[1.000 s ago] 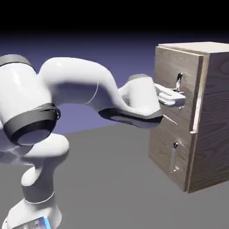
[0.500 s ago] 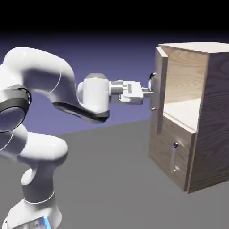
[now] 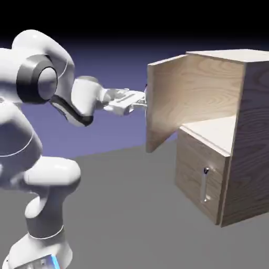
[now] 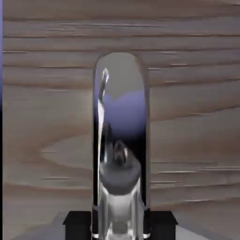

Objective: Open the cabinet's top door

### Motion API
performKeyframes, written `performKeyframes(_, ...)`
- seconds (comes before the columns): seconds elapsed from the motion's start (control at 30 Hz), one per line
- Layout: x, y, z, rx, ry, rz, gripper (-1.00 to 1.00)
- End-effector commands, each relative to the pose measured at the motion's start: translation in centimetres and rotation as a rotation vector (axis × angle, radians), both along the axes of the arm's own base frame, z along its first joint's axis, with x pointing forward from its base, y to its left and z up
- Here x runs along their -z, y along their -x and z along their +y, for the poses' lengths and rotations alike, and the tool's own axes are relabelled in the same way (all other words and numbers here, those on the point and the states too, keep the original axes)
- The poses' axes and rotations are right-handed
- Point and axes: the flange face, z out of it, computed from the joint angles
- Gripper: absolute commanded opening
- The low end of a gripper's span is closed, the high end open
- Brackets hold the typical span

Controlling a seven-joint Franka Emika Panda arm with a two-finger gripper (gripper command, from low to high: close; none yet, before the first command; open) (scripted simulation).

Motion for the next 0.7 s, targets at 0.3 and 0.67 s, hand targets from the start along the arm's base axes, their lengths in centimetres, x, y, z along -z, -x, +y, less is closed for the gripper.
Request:
performKeyframes(0.3,0.0,-0.3,8.6,0.289,0.0,0.0,-1.0)
performKeyframes(0.67,0.0,-2.6,15.7,0.545,0.0,0.0,-1.0)
